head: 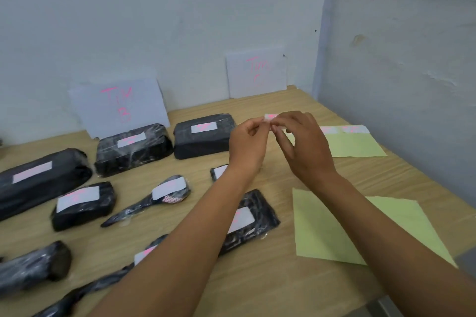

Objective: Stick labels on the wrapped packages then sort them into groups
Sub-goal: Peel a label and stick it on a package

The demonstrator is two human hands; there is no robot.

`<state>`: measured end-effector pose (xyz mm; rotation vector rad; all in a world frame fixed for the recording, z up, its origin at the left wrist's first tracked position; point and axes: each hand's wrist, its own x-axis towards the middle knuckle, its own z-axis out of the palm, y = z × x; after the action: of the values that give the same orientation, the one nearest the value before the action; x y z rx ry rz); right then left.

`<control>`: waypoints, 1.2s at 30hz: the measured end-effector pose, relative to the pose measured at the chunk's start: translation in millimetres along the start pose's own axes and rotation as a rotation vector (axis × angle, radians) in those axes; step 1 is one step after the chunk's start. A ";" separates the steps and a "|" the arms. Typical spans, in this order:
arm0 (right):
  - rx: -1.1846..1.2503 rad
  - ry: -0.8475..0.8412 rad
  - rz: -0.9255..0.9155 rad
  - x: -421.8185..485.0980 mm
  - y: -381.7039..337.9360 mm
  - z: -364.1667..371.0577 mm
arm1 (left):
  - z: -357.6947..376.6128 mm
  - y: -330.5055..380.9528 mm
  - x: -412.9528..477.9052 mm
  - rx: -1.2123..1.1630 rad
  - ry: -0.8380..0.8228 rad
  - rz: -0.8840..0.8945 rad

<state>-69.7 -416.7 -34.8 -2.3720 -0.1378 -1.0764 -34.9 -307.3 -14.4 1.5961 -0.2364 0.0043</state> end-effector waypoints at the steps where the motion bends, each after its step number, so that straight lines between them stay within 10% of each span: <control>1: 0.048 0.026 0.059 -1.0 -8.4 4.2 | -8.5 0.8 -4.0 0.006 0.022 0.005; 8: 0.496 0.038 0.560 4.2 -72.6 22.1 | -69.6 14.2 -30.4 -0.051 0.103 0.038; 36: 0.773 -0.336 0.330 -46.3 -282.1 93.5 | -308.2 27.3 -151.3 0.143 0.411 0.144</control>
<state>-122.6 -122.6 -0.4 -1.7554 -0.2238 -0.3560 -142.8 19.3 3.2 1.6770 -0.0298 0.4647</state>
